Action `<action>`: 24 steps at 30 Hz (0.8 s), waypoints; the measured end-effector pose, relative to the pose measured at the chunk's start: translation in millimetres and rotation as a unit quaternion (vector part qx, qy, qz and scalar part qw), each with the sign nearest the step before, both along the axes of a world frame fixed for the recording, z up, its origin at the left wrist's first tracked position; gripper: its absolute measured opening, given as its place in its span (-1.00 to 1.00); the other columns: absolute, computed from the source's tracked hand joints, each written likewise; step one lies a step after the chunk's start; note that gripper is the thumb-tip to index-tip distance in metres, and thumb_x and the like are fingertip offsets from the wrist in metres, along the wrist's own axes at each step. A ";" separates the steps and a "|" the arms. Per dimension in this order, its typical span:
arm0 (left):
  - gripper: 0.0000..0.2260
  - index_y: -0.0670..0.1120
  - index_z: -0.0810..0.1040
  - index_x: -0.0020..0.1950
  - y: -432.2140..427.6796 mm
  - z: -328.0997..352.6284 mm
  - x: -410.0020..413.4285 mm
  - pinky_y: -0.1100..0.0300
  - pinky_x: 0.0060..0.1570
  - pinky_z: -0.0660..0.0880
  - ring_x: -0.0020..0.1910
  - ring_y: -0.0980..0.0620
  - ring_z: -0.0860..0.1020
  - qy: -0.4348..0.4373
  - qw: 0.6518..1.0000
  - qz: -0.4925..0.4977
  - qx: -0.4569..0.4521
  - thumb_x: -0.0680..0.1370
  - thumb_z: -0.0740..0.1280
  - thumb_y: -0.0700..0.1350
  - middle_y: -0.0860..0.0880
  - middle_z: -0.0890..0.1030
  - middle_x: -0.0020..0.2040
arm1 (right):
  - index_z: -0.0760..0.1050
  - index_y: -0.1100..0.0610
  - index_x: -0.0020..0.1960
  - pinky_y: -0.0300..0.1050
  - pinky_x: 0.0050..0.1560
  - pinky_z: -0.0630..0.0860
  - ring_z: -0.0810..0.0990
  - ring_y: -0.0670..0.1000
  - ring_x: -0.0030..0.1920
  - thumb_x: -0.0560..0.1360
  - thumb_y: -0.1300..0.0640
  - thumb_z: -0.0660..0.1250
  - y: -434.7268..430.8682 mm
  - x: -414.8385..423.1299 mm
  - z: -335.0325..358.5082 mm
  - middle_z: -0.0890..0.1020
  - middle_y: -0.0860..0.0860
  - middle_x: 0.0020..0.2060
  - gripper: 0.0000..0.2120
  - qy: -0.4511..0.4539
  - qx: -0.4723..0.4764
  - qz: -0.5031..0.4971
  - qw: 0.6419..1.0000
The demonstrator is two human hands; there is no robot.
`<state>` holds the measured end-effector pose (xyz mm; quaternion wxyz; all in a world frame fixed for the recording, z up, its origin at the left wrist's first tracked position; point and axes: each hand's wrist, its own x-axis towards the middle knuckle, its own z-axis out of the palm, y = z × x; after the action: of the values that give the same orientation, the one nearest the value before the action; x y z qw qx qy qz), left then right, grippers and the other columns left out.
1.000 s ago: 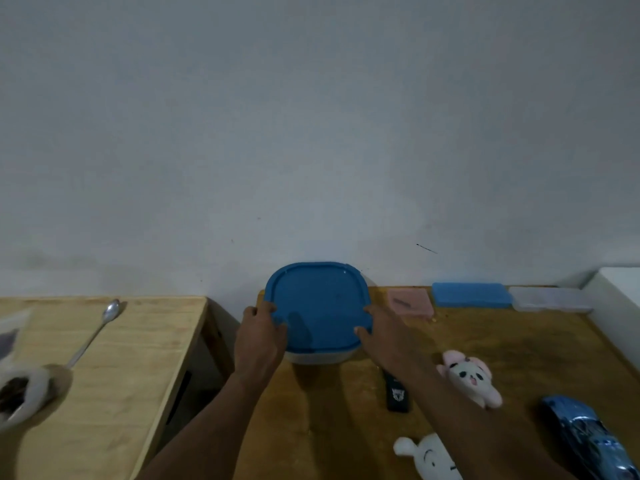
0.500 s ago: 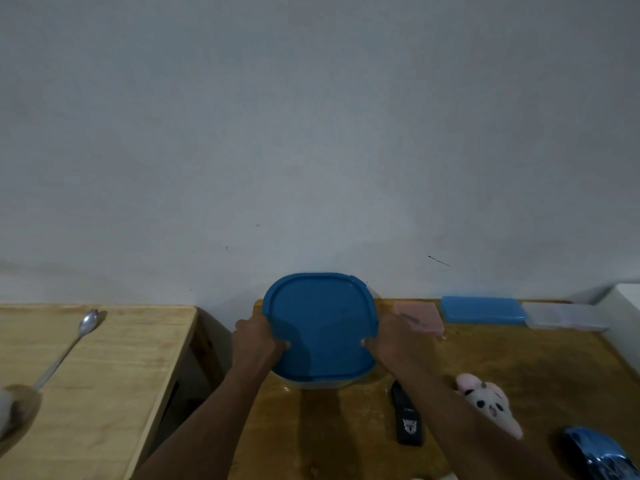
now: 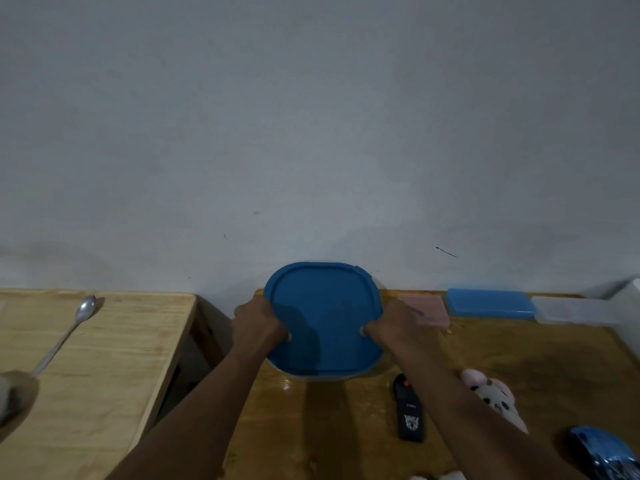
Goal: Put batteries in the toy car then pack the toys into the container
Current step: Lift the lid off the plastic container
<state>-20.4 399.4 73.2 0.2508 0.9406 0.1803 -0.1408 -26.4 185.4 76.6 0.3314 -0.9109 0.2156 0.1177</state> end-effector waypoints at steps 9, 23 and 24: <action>-0.59 -0.07 0.34 -0.24 -1.1 18.6 -1.5 0.20 -0.36 0.46 -0.22 0.01 0.49 0.000 0.999 0.019 -0.042 0.30 0.61 -0.13 0.00 0.45 -0.27 | 0.33 0.12 -0.27 -0.08 -0.10 0.60 0.52 0.03 -0.16 0.40 0.19 0.45 -5.0 6.3 7.6 0.47 0.01 -0.28 -0.72 0.023 0.030 -0.025 0.999; -0.60 -0.10 0.40 -0.06 2.8 25.9 -7.8 0.13 -0.16 0.57 -0.14 -0.03 0.52 -0.025 0.998 0.006 -0.058 0.33 0.60 -0.13 0.00 0.46 -0.22 | 0.37 0.16 -0.29 -0.20 -0.47 0.33 0.45 -0.02 -0.35 0.47 0.26 0.28 -7.3 6.5 11.4 0.48 0.04 -0.33 -0.82 -0.004 0.027 -0.044 0.999; -0.60 -0.12 0.41 -0.04 3.3 26.2 -8.9 0.12 -0.15 0.58 -0.13 -0.03 0.53 -0.026 0.998 0.006 -0.060 0.33 0.60 -0.13 -0.01 0.48 -0.19 | 0.37 0.17 -0.29 -0.20 -0.48 0.32 0.44 -0.03 -0.36 0.47 0.27 0.28 -8.6 6.0 12.5 0.48 0.04 -0.33 -0.82 -0.007 0.033 -0.044 0.998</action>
<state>-29.2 402.8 99.3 0.3122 0.9262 0.1705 -0.1251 -20.4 176.9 89.0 0.3679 -0.8898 0.2492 0.1037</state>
